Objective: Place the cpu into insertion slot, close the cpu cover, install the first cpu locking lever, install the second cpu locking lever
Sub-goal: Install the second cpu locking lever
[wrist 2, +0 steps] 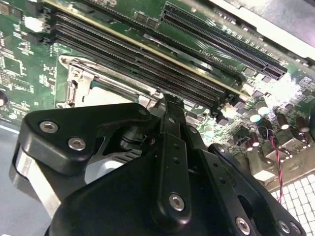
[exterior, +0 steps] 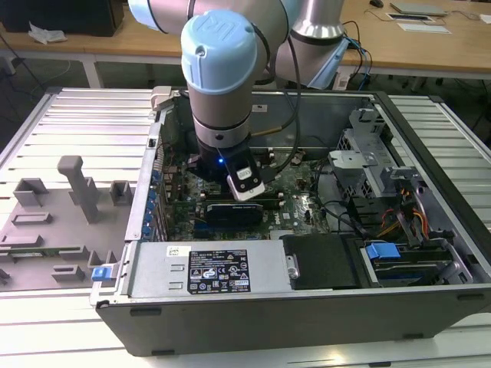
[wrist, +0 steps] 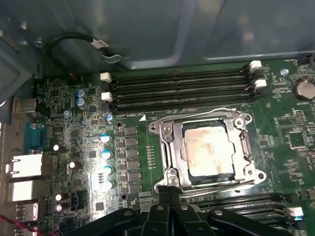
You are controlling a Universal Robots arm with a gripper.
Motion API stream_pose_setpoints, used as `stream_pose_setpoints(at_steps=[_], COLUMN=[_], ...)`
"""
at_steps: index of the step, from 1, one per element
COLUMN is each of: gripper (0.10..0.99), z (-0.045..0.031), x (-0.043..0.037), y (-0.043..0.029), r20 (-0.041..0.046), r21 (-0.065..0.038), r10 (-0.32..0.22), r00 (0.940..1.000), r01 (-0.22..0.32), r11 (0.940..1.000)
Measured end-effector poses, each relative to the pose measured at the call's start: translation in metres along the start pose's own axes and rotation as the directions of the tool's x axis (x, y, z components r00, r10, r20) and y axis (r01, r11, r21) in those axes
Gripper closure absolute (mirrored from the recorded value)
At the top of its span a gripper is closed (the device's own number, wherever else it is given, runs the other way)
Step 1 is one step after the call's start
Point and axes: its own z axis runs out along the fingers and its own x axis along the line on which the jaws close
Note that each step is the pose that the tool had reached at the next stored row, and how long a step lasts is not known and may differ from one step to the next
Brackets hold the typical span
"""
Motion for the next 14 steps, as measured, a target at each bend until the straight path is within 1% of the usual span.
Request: stream_pose_setpoints(at_steps=[3,6,11,14], gripper=[0.98,0.98,0.98,0.98], z=[0.0034,0.0058,0.0091,0.0095], x=[0.0004,0.0008,0.0022,0.0033], y=[-0.0009,0.0004,0.0007,0.0008], r20=[-0.0006,-0.0007,-0.001,-0.0009], r21=[-0.006,-0.009,-0.008,-0.009], r10=[0.0,0.0,0.0,0.0], r00=[1.0,1.0,1.0,1.0], r01=[0.0,0.0,-0.001,0.0], r11=[1.0,1.0,1.0,1.0])
